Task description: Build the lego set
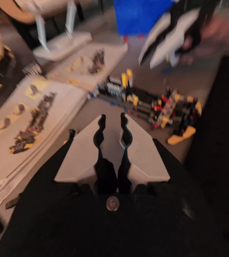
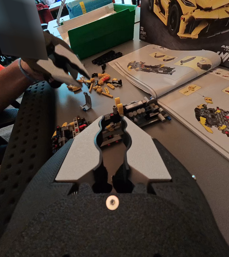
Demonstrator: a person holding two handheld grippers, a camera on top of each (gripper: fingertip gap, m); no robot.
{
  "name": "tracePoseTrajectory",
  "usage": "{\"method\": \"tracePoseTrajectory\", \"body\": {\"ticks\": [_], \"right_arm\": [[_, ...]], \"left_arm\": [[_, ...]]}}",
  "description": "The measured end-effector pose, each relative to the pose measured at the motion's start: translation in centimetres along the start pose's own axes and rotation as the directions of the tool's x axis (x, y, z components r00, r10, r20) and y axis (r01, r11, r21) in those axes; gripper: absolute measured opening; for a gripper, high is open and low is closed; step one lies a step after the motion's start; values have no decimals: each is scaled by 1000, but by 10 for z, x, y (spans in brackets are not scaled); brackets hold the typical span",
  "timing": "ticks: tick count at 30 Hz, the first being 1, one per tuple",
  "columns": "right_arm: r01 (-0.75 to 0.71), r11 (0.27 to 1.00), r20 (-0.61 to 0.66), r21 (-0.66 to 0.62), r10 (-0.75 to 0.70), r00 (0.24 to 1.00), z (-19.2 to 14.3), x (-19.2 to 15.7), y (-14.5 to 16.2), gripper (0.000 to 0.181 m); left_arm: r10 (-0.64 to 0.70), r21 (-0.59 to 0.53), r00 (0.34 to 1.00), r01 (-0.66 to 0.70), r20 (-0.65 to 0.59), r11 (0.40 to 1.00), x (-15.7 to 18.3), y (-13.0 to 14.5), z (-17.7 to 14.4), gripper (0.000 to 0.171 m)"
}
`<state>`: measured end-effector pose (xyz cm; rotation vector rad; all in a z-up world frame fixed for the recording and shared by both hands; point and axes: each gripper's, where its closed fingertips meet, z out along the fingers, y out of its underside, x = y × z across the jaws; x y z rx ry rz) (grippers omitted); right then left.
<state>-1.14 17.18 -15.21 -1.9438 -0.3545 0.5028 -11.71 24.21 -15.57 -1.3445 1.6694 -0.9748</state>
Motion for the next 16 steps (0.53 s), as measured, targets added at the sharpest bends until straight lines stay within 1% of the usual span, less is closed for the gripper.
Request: {"method": "tracePoseTrajectory", "body": {"ticks": [1, 3, 5, 7, 11, 13, 16], "right_arm": [[-5, 1000, 2, -5, 5, 1000, 0, 1, 1, 22], [-9, 1000, 4, -11, 9, 1000, 0, 3, 3, 22], [-4, 1000, -8, -15, 4, 1000, 0, 6, 4, 22], [8, 1000, -23, -24, -8, 1000, 0, 8, 4, 22], [24, 999, -24, -31, -24, 999, 3, 8, 5, 21], [24, 999, -23, -31, -25, 999, 4, 7, 5, 21], [24, 999, -29, -30, -25, 999, 3, 8, 6, 21]], "left_arm": [[-53, 104, 998, 51, 18, 993, -7, -14, -4, 18], [-158, 242, 986, 141, 55, 960, -26, -30, -13, 19], [-189, 306, 977, 151, 97, 940, -38, -35, -22, 18], [-179, 357, 967, 104, 182, 928, -51, -38, -31, 16], [-164, 361, 950, 59, 266, 931, -61, -35, -38, 12], [-143, 345, 942, 31, 304, 938, -64, -33, -38, 10], [-120, 305, 947, 25, 299, 952, -60, -27, -33, 8]]}}
